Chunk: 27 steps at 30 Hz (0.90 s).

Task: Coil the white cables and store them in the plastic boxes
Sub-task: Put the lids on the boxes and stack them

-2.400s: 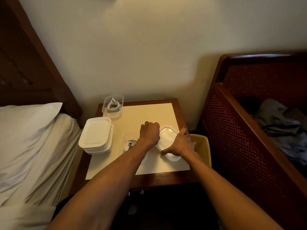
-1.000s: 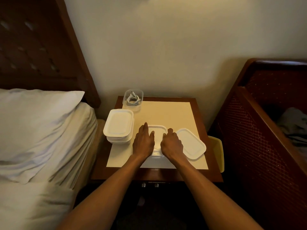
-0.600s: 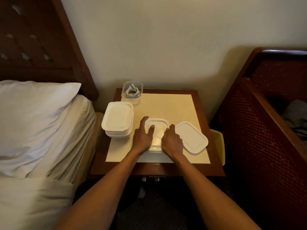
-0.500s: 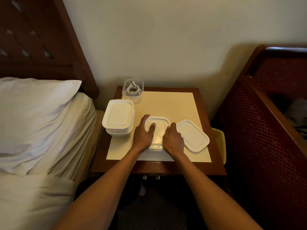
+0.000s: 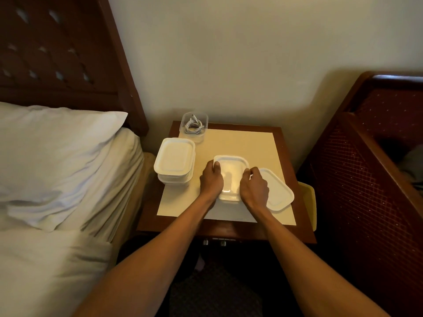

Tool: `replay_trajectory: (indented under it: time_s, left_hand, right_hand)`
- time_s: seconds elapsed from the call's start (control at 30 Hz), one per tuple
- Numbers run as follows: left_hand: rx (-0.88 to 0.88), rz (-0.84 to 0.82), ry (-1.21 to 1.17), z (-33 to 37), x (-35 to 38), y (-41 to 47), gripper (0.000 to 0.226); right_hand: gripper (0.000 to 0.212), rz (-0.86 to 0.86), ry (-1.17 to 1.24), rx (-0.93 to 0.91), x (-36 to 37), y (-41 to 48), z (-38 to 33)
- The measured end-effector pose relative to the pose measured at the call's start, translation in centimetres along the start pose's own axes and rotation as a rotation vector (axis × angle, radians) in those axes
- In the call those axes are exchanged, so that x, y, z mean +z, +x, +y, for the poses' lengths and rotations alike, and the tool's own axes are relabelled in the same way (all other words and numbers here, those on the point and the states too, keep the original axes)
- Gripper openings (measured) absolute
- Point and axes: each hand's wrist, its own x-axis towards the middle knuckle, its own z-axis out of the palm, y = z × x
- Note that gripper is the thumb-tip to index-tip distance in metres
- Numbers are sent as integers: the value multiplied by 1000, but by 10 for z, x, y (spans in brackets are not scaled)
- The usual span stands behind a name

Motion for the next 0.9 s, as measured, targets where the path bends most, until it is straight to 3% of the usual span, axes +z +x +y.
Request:
replay_trajectory:
  time_s: [0.3, 0.57, 0.77, 0.9]
  left_hand:
    - [201, 208, 67, 80, -51, 6, 37]
    - [142, 232, 150, 59, -143, 63, 35]
    - [75, 209, 228, 27, -161, 87, 37]
    - [52, 166, 230, 17, -161, 93, 37]
  right_hand:
    - [25, 112, 264, -152, -28, 17, -83]
    - [34, -228, 245, -89, 31, 13, -149]
    - [33, -332, 188, -90, 58, 12, -153]
    - [37, -310, 186, -91, 65, 15, -147]
